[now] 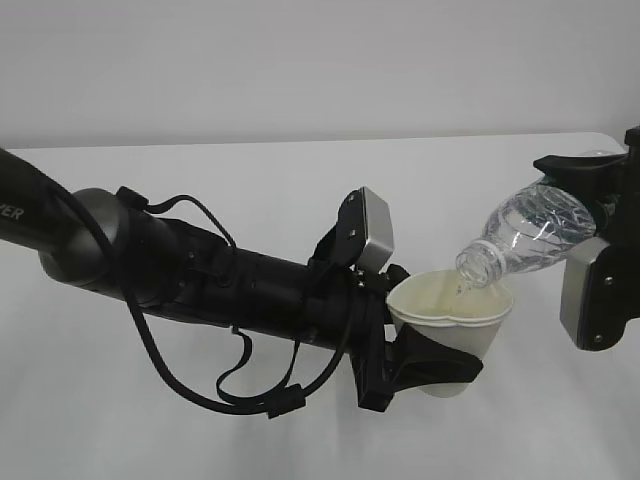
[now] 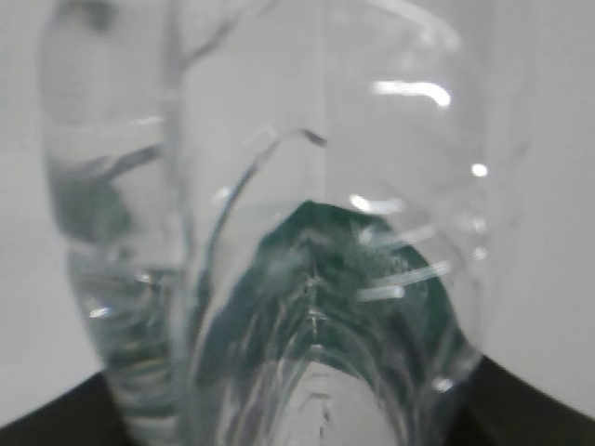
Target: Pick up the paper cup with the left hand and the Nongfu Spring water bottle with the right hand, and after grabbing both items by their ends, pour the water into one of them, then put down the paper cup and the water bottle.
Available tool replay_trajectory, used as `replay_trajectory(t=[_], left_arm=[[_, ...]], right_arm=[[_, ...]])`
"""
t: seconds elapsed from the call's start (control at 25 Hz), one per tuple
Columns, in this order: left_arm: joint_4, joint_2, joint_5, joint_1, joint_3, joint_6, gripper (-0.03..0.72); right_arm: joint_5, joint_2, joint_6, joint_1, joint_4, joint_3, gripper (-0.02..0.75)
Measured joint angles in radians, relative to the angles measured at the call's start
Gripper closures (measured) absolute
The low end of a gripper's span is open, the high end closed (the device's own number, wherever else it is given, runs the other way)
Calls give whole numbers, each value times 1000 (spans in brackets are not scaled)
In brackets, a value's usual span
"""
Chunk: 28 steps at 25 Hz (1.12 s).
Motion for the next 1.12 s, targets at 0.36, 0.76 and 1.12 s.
replay_trajectory(t=[0.36,0.76,1.12], left_arm=[[0,0,2,0,0,0,267],[2,0,2,0,0,0,267],[2,0,2,0,0,0,267]], right_arm=[[0,0,0,0,0,0,316],[0,0,0,0,1,0,316],[0,0,-2,0,1,0,316]])
